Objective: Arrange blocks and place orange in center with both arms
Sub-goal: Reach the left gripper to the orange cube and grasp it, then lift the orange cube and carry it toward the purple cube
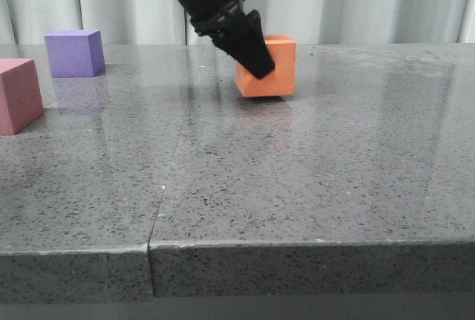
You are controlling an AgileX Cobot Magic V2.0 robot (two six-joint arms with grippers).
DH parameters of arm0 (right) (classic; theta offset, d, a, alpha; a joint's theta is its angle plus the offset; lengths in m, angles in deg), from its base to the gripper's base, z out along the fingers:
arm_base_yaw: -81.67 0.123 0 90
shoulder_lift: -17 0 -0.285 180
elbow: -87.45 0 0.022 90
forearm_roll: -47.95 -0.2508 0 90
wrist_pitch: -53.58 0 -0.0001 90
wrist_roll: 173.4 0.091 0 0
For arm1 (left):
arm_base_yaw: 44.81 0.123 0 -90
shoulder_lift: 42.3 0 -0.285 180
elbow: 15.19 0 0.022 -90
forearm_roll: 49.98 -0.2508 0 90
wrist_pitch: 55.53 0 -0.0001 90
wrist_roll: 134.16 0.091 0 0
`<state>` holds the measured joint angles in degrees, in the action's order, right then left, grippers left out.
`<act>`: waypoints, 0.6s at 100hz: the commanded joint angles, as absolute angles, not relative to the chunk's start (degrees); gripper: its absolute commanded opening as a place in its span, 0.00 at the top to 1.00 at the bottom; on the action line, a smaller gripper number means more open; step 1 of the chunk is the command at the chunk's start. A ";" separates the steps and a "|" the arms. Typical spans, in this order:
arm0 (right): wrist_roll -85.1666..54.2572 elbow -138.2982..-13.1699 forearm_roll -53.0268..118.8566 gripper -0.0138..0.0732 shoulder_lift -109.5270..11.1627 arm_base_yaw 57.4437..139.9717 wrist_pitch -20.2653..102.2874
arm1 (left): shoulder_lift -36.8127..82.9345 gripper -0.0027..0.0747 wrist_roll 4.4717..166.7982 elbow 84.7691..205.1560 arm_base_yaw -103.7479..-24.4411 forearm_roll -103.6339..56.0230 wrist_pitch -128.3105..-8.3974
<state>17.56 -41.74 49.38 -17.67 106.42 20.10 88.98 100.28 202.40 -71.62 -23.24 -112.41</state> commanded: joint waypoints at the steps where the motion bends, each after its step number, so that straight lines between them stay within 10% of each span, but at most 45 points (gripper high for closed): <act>1: 16.83 -43.30 50.17 0.92 -17.70 106.34 23.86 | 84.73 0.72 93.65 205.89 -71.90 -23.95 -111.33; 60: 16.83 -43.30 50.17 0.92 -17.70 106.34 23.86 | 76.20 0.72 41.07 206.43 -71.90 -61.82 -117.76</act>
<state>17.56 -41.74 49.38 -17.67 106.42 20.10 80.92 49.16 204.86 -71.62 -56.16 -118.26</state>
